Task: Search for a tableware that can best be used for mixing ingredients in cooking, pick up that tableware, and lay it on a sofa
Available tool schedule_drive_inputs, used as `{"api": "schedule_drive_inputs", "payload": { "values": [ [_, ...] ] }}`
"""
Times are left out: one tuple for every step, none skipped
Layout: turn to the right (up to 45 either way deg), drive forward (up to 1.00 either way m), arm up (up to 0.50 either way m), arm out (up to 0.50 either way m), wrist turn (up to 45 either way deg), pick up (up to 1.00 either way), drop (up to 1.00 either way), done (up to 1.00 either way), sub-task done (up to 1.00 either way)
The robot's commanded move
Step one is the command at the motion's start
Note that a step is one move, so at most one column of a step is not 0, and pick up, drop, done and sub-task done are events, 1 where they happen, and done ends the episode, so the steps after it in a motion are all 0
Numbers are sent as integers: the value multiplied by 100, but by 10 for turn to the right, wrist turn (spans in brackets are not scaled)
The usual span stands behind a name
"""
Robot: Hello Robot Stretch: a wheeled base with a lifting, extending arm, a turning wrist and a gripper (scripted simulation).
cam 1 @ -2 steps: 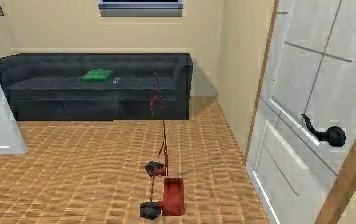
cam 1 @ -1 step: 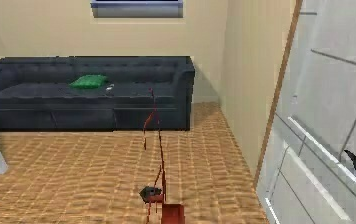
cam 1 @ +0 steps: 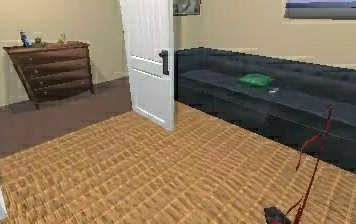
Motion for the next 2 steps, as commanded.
{"api": "schedule_drive_inputs", "payload": {
  "values": [
    [-240,0,0,0,0,0,0,0,0],
    [0,100,0,0,0,0,0,0,0]
  ]
}}
